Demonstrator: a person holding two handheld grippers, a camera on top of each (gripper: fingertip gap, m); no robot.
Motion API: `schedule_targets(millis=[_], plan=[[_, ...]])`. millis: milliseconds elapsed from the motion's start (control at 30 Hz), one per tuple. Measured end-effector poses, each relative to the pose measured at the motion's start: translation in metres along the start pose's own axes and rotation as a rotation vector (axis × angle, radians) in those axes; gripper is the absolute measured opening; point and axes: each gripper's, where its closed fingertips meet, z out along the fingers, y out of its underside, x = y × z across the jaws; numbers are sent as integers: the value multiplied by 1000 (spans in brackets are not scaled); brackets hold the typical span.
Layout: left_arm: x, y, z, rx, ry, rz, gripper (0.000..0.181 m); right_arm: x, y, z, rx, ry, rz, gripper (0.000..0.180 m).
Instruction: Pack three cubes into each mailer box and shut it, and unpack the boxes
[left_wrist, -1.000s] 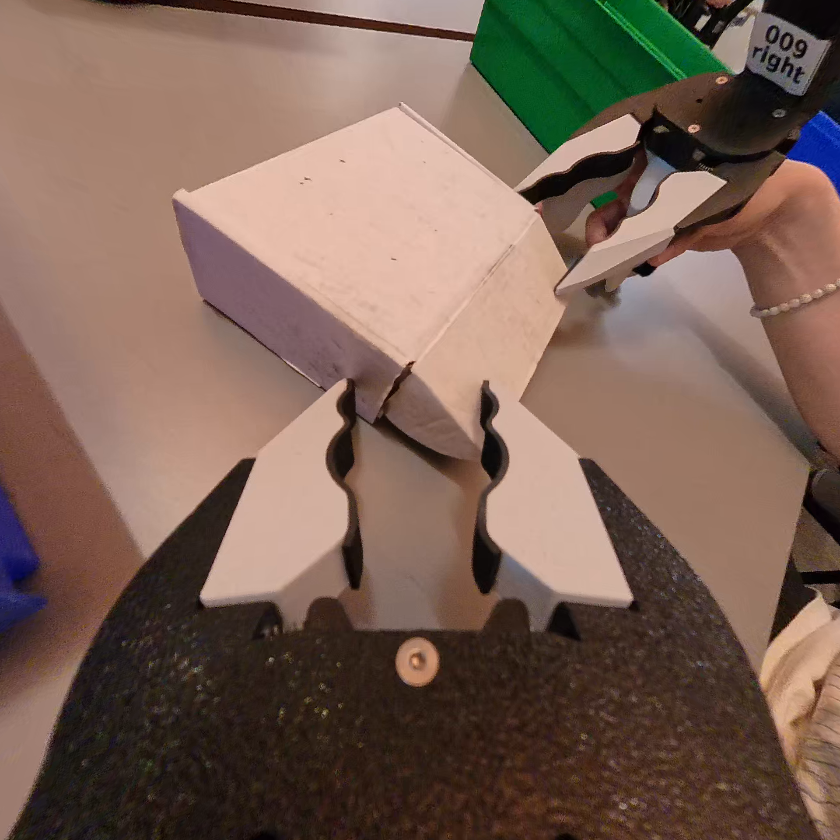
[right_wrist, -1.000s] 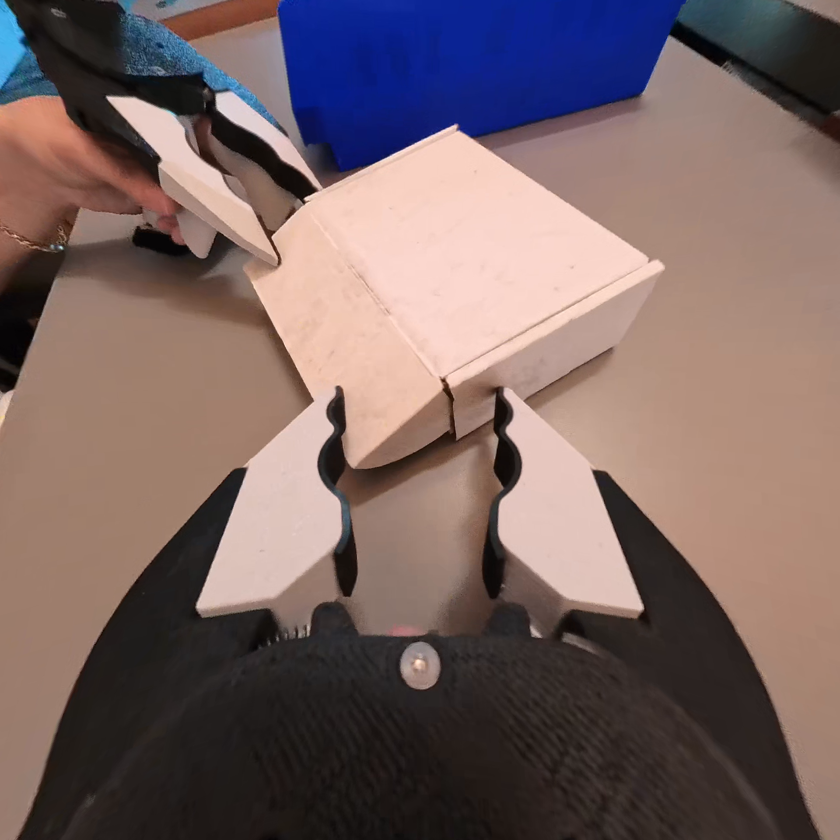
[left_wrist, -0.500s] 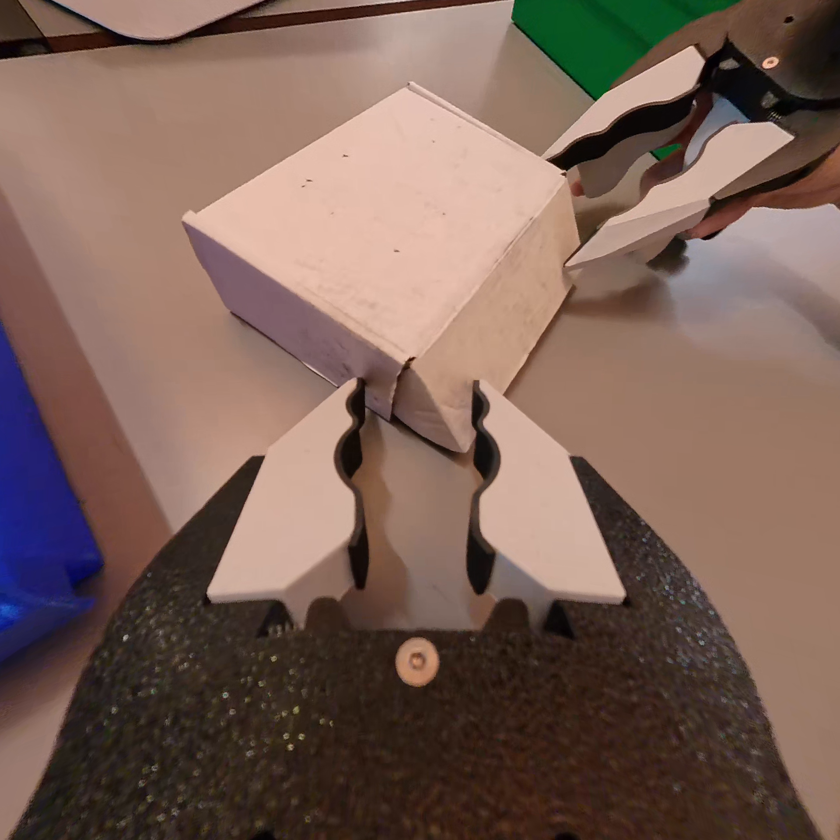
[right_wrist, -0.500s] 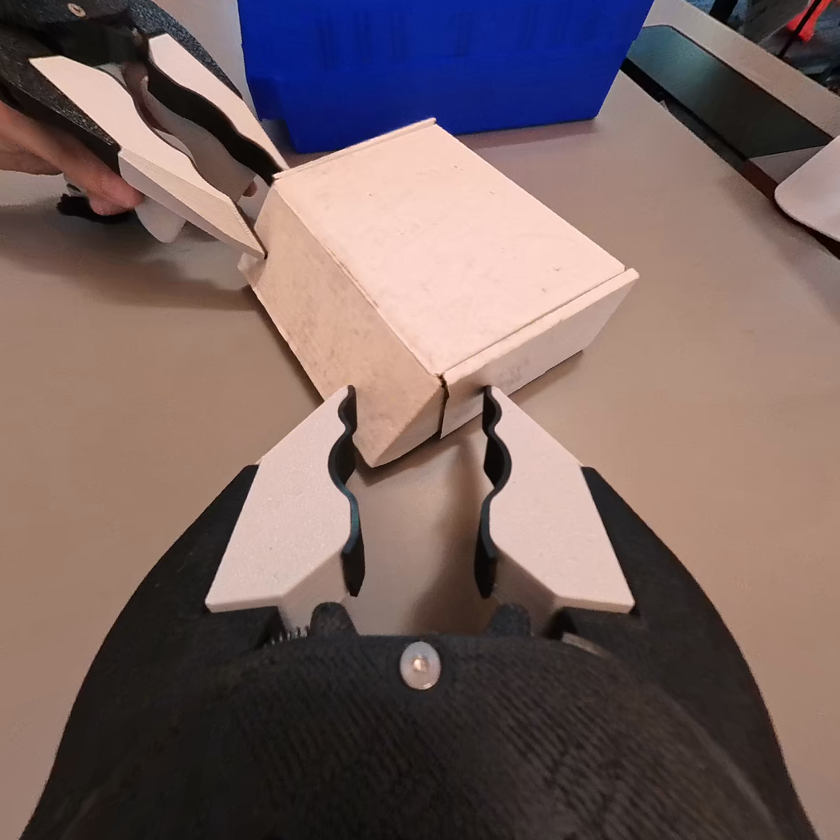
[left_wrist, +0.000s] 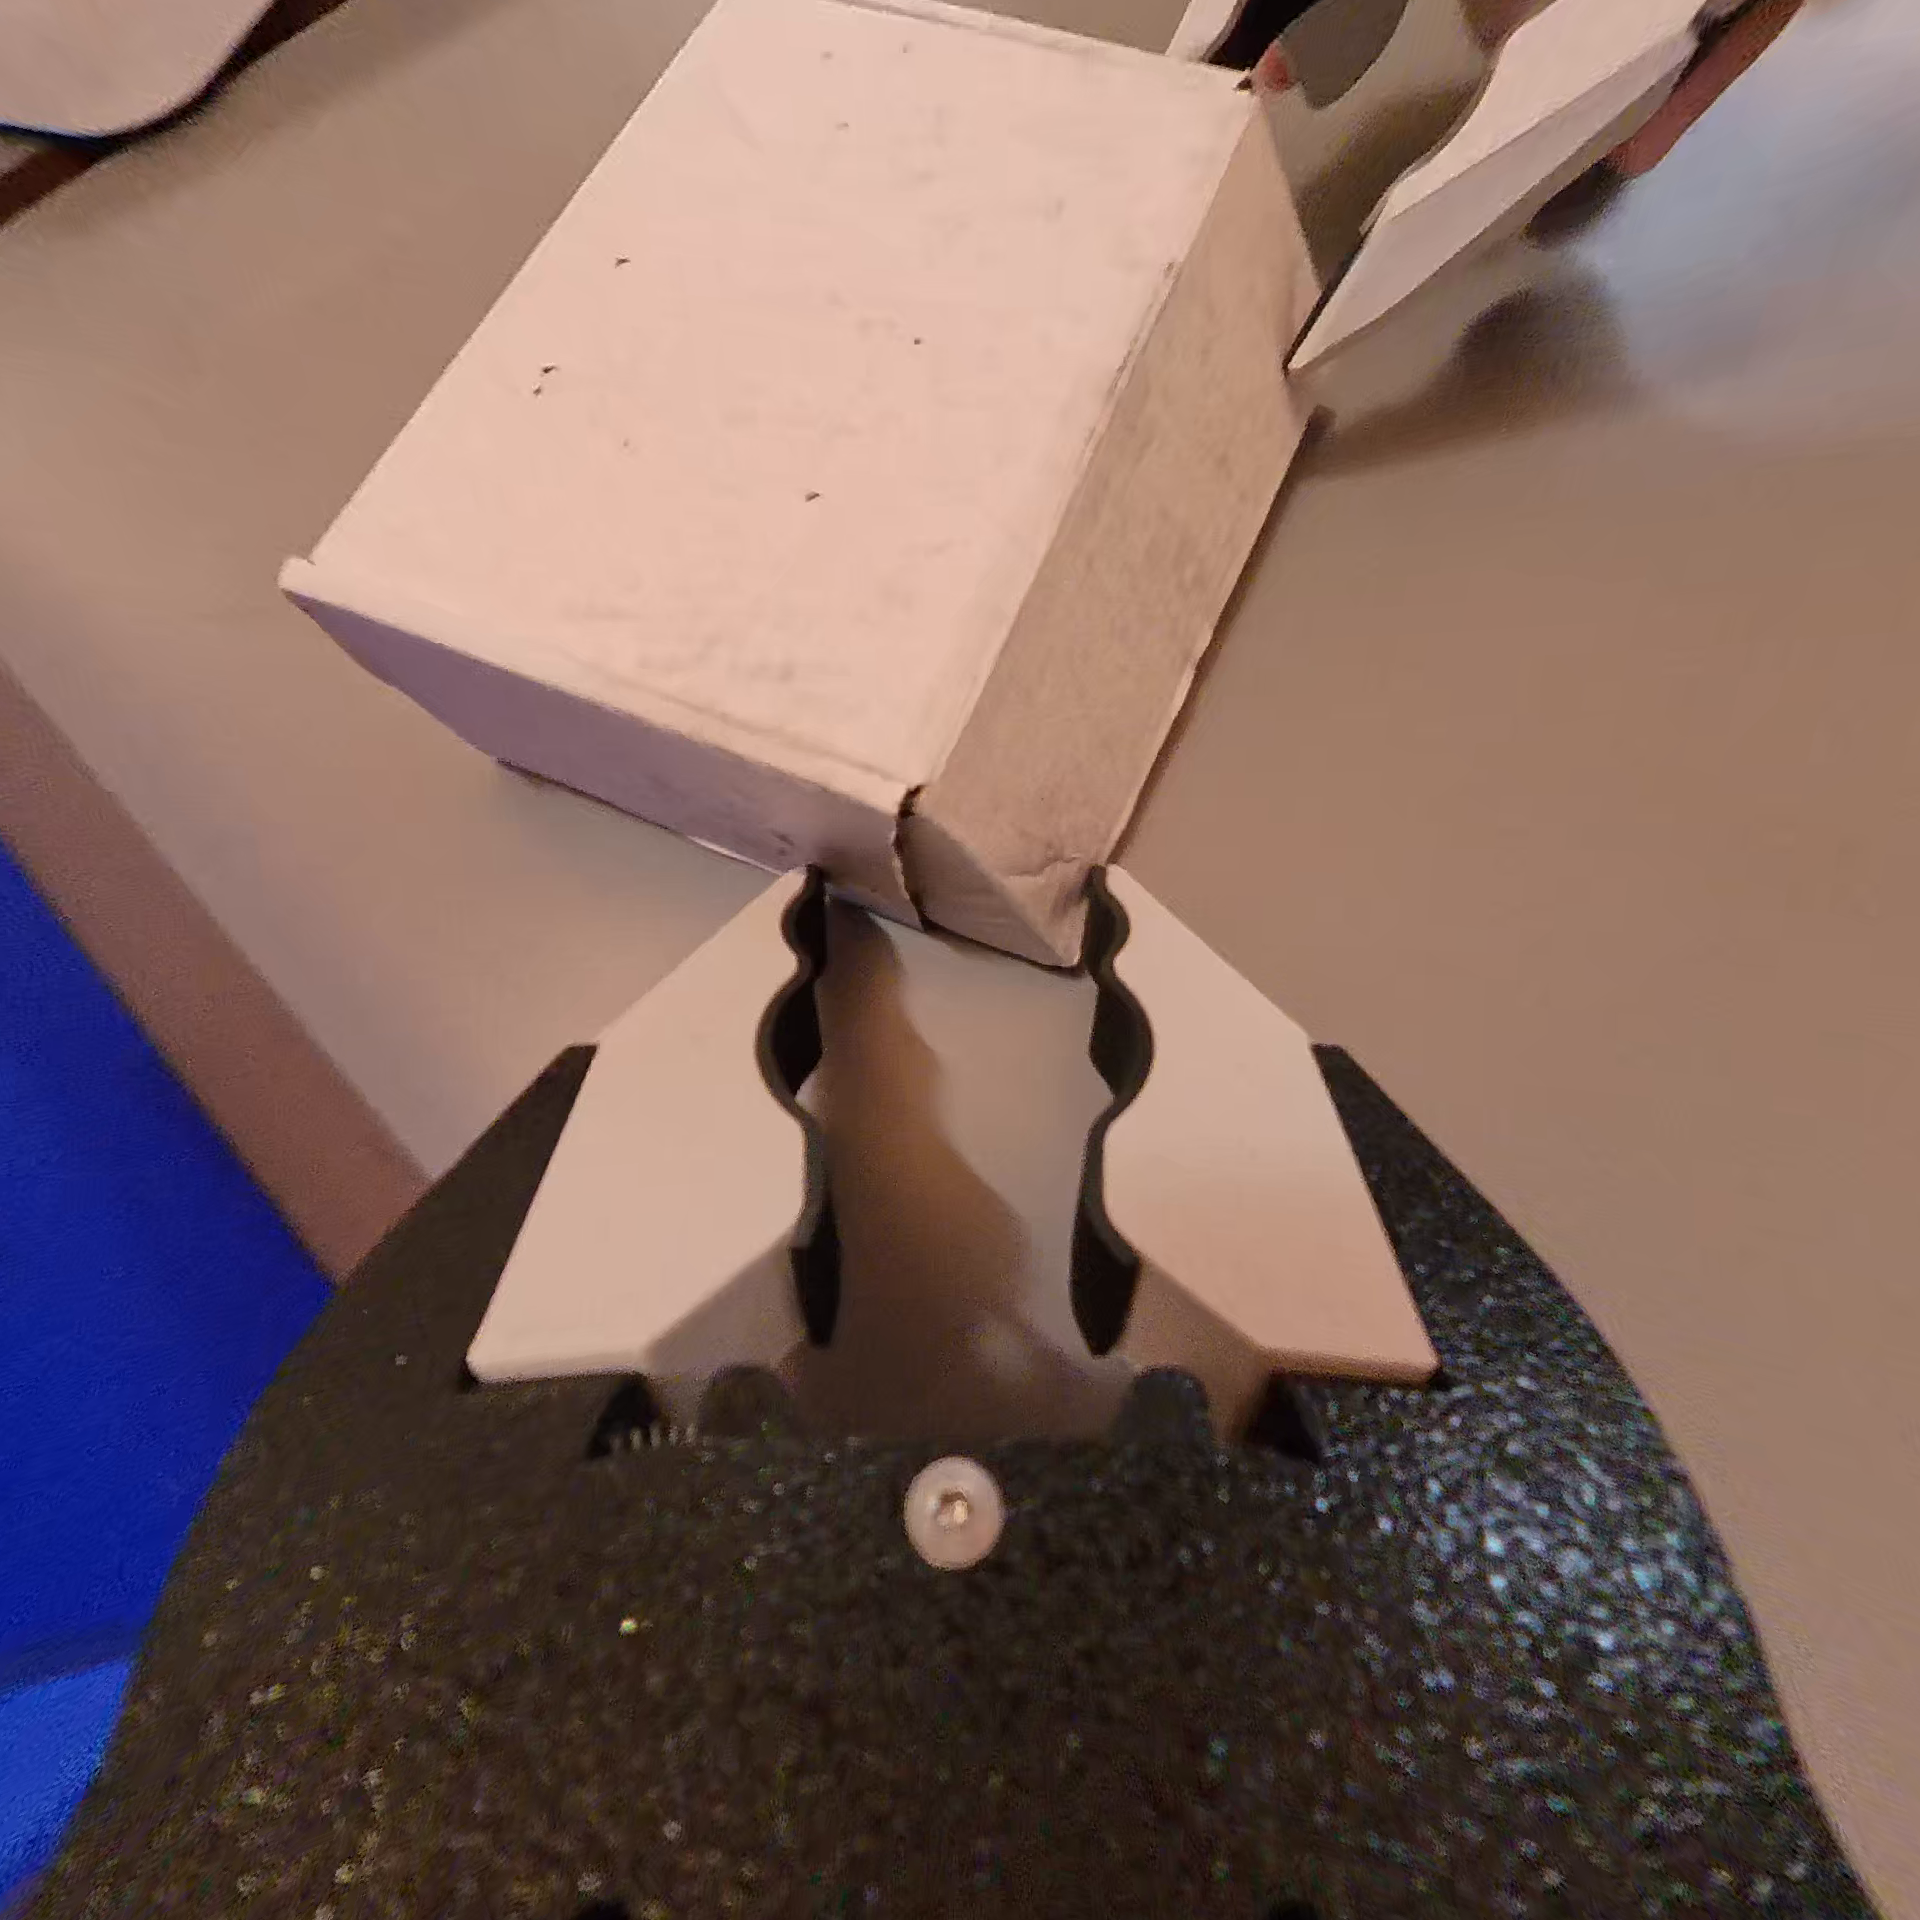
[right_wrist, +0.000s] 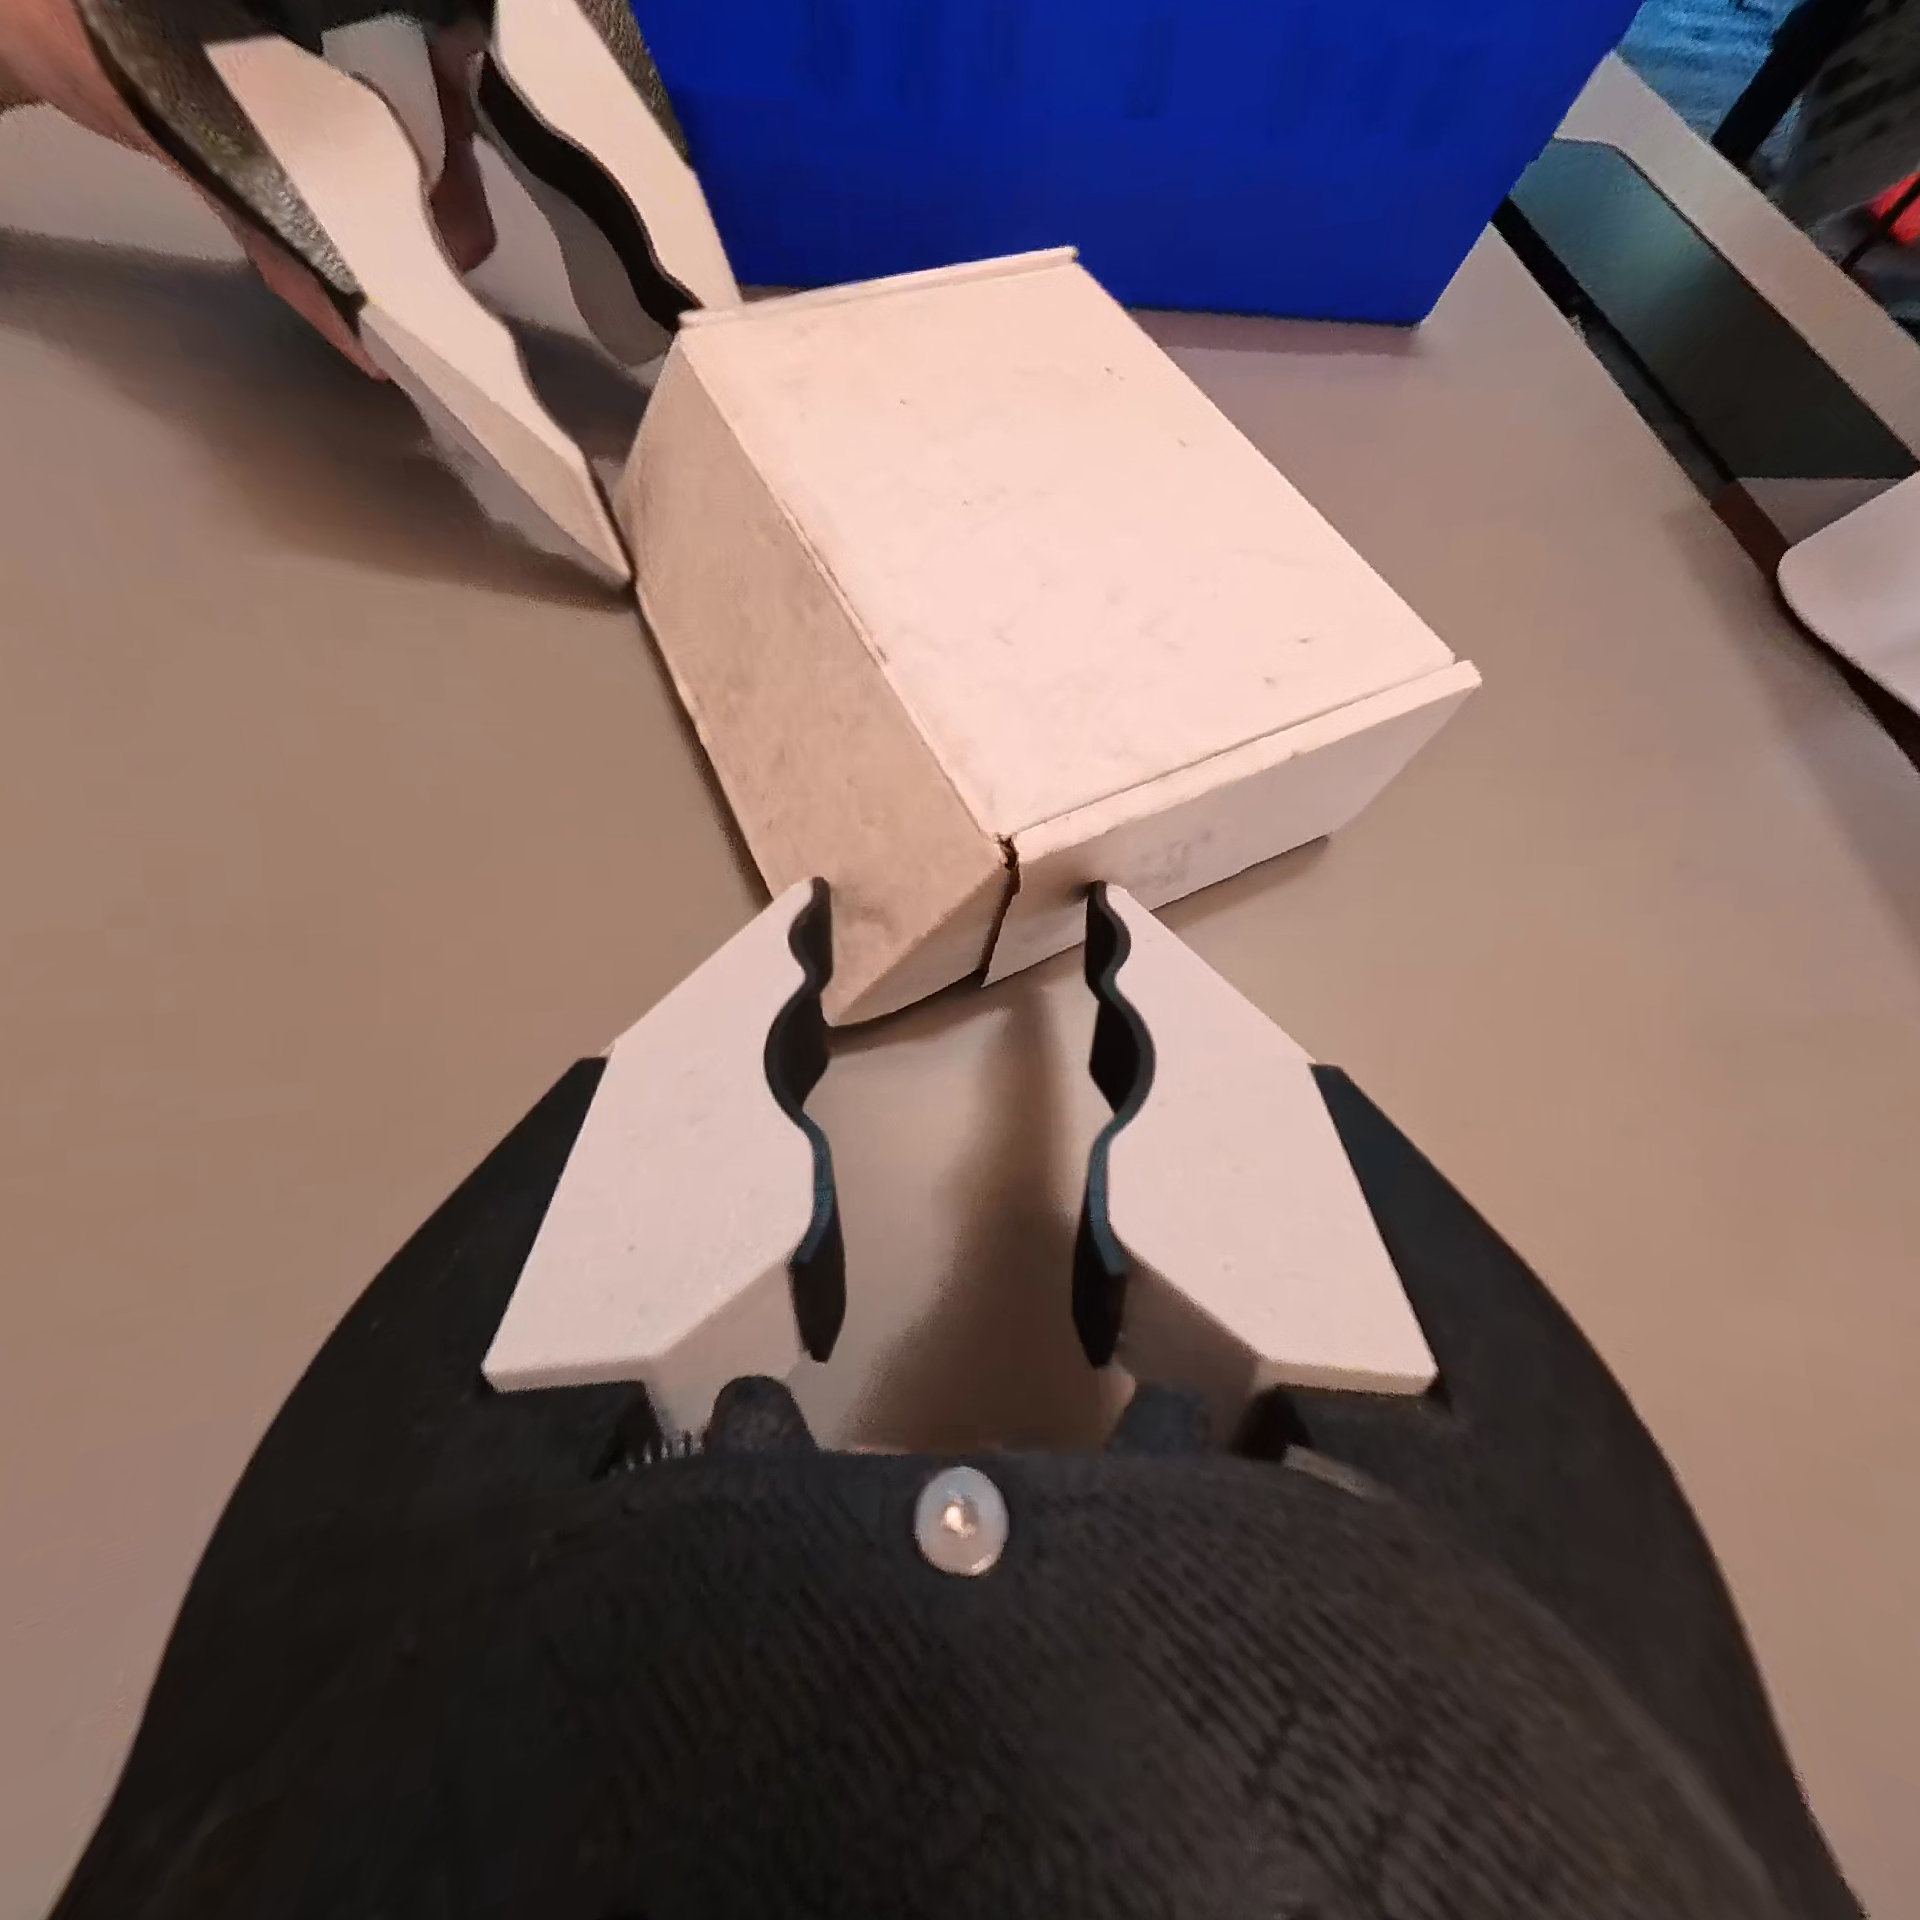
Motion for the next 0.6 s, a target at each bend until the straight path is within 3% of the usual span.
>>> schedule_targets(millis=[267,400,600], plan=[[-11,-1,5,-22,-120,66,39,3,3,2,-26,107,-41,40],[-4,2,0,-12,-55,61,42,-7,2,-2,-30,95,-23,40],[43,18,-22,-6,96,178,43,-70,11,-30,-84,39,-80,39]])
